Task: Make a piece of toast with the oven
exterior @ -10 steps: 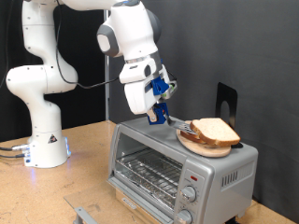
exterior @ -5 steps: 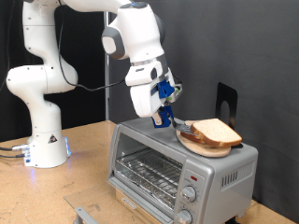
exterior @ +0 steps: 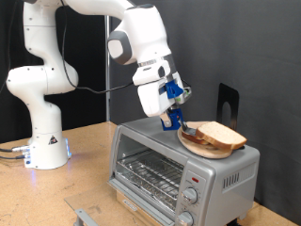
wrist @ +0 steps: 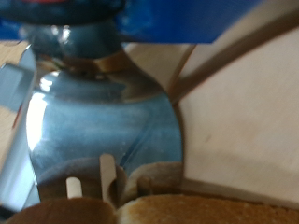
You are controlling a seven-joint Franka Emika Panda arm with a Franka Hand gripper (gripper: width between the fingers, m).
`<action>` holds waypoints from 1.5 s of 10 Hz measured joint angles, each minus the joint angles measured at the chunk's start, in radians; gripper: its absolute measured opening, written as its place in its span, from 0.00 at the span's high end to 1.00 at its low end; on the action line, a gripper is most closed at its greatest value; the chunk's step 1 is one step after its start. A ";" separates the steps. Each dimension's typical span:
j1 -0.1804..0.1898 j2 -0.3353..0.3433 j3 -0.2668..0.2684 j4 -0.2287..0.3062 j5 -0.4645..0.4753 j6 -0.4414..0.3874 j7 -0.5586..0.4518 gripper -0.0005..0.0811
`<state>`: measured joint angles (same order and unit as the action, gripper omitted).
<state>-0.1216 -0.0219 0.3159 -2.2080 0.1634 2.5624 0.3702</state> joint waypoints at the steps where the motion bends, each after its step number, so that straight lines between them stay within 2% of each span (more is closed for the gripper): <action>1: 0.000 0.007 0.002 -0.003 -0.026 0.040 0.023 0.46; 4: 0.000 0.026 0.004 -0.003 -0.079 0.116 0.067 0.46; 9: 0.000 0.033 0.004 -0.002 -0.103 0.127 0.086 0.46; 11: 0.000 0.041 0.010 -0.003 -0.103 0.159 0.084 0.46; 13: 0.007 0.043 0.025 -0.007 -0.082 0.211 0.059 0.46; 15: 0.019 0.035 0.050 -0.021 0.016 0.257 -0.037 0.46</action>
<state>-0.1021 0.0126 0.3654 -2.2295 0.1793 2.8197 0.3333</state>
